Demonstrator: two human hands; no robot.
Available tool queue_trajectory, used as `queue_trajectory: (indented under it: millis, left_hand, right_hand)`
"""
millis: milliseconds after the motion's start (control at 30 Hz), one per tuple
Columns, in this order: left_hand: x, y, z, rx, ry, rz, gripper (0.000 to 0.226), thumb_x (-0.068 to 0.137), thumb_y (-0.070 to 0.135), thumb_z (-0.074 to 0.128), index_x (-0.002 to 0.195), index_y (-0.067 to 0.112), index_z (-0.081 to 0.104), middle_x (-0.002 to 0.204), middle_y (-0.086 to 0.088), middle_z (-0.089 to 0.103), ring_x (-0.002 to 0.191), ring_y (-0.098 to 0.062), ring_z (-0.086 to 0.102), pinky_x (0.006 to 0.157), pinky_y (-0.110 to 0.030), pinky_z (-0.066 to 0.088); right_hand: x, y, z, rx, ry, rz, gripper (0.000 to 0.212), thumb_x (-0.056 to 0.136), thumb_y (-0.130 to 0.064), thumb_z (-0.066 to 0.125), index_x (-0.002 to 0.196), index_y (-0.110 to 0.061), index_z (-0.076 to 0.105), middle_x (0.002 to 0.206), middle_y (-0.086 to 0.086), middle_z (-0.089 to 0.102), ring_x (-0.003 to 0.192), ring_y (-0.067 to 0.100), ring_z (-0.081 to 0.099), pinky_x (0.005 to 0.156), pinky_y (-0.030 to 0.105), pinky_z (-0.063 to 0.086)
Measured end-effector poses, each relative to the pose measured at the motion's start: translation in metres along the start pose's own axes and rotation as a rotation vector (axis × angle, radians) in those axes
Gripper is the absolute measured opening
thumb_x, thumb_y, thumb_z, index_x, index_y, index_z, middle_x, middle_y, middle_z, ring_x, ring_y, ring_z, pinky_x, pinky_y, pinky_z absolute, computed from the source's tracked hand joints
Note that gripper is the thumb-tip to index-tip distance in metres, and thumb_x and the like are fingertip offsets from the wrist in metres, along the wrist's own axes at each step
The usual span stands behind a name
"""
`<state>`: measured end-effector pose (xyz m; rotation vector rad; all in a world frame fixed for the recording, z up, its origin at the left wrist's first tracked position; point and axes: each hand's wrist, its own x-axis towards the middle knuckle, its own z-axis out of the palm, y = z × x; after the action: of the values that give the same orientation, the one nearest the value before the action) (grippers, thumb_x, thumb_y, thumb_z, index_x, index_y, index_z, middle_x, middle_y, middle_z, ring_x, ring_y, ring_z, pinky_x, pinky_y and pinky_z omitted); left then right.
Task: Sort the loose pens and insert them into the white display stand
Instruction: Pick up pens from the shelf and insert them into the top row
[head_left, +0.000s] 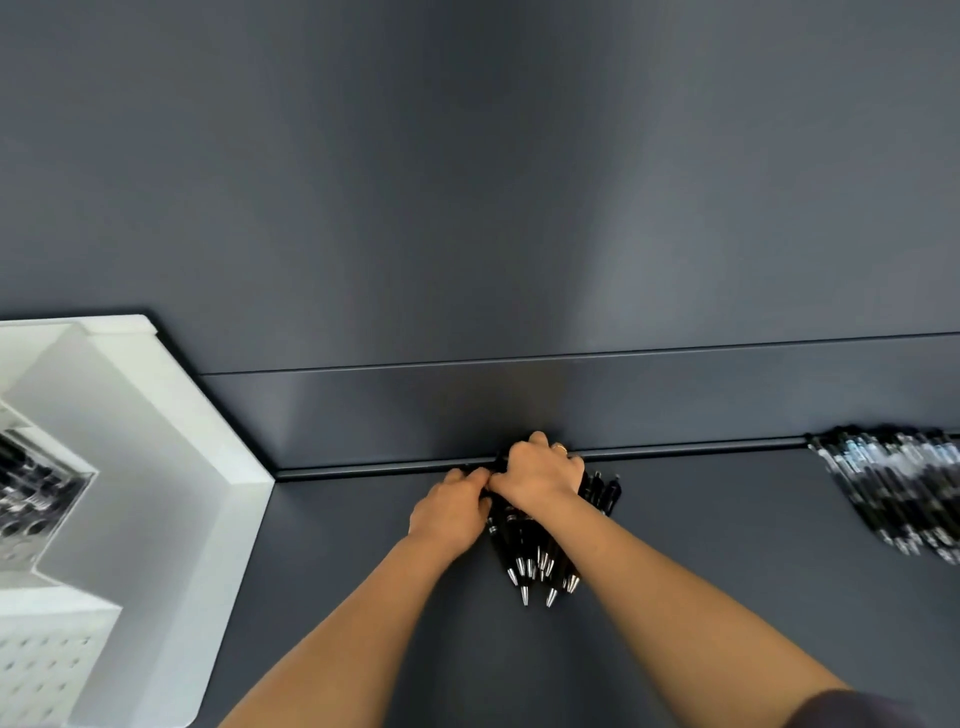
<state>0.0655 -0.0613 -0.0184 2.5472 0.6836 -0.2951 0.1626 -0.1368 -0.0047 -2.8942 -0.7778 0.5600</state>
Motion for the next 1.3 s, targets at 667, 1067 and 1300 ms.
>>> queue_trajectory:
  millis: [667, 1067, 1300]
  left_hand:
    - [-0.016, -0.008, -0.032, -0.715, 0.224, -0.067, 0.054, 0.089, -0.007, 0.044, 0.137, 0.014, 0.031, 0.075, 0.002, 0.049, 0.063, -0.018, 0.054, 0.055, -0.022, 0.046]
    - [-0.057, -0.006, -0.074, -0.808, 0.542, 0.042, 0.017, 0.097, 0.01, 0.042, 0.108, 0.015, 0.055, 0.078, -0.002, 0.058, 0.061, -0.011, 0.052, 0.054, -0.017, 0.044]
    - [-0.11, -0.041, -0.13, -0.747, 0.835, 0.074, 0.013, 0.093, 0.009, 0.05, 0.1, 0.019, 0.054, 0.076, 0.012, 0.057, 0.054, -0.01, 0.058, 0.054, -0.019, 0.052]
  right_hand:
    - [-0.015, -0.009, -0.019, 0.578, -0.001, -0.173, 0.013, 0.079, -0.014, 0.061, 0.091, -0.017, 0.056, 0.074, 0.0, 0.059, 0.08, 0.024, 0.06, 0.074, 0.031, 0.047]
    - [-0.054, -0.043, -0.058, 0.963, -0.005, -0.398, 0.017, 0.097, -0.024, 0.048, 0.097, -0.01, 0.058, 0.073, 0.006, 0.057, 0.043, 0.011, 0.057, 0.039, 0.02, 0.046]
    - [-0.086, -0.117, -0.084, 0.913, 0.159, -0.624, 0.018, 0.093, -0.026, 0.054, 0.082, -0.017, 0.066, 0.051, -0.01, 0.05, 0.042, 0.008, 0.048, 0.051, 0.02, 0.039]
